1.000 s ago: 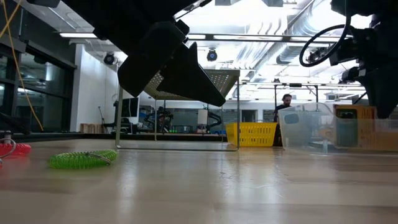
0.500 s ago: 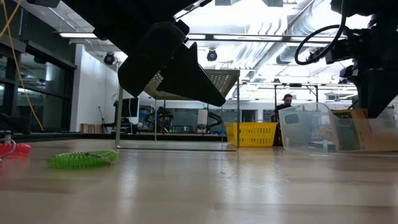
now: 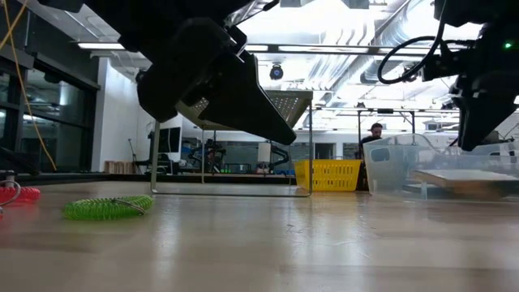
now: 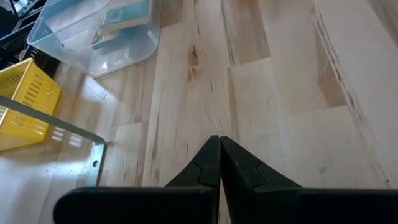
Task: Pick & Place Office Desk Supplies
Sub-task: Put the green spring keychain into the yellow bin
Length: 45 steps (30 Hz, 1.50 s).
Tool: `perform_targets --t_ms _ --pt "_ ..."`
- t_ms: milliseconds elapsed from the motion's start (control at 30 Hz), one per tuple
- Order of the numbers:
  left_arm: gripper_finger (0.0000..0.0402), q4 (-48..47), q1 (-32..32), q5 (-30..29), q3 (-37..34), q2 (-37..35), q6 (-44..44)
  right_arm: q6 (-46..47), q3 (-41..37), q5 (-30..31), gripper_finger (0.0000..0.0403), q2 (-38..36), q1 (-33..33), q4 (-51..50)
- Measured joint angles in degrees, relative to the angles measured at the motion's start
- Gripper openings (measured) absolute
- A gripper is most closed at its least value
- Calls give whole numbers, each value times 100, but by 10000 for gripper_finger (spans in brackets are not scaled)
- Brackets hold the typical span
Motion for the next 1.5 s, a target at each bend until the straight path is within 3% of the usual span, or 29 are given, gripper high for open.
perform_targets --t_ms 233,367,533,933,1200,1500 --pt "1 2 0 -2 0 0 0 -69 0 -1098 94 0 2 973" --pt "1 0 0 -4 0 0 0 -390 0 -1374 94 0 2 1955" --pt "1 2 0 -6 0 0 1 -828 0 -1371 94 0 2 2853" --pt "1 -1 0 -10 0 0 1 -951 0 -1404 94 0 2 3322" --pt "1 -101 -26 -19 0 -32 -23 -1501 0 -1207 94 0 377 4770" --pt "1 -1503 -163 48 -2 -747 -1051 -2060 0 -865 94 35 780 5483"
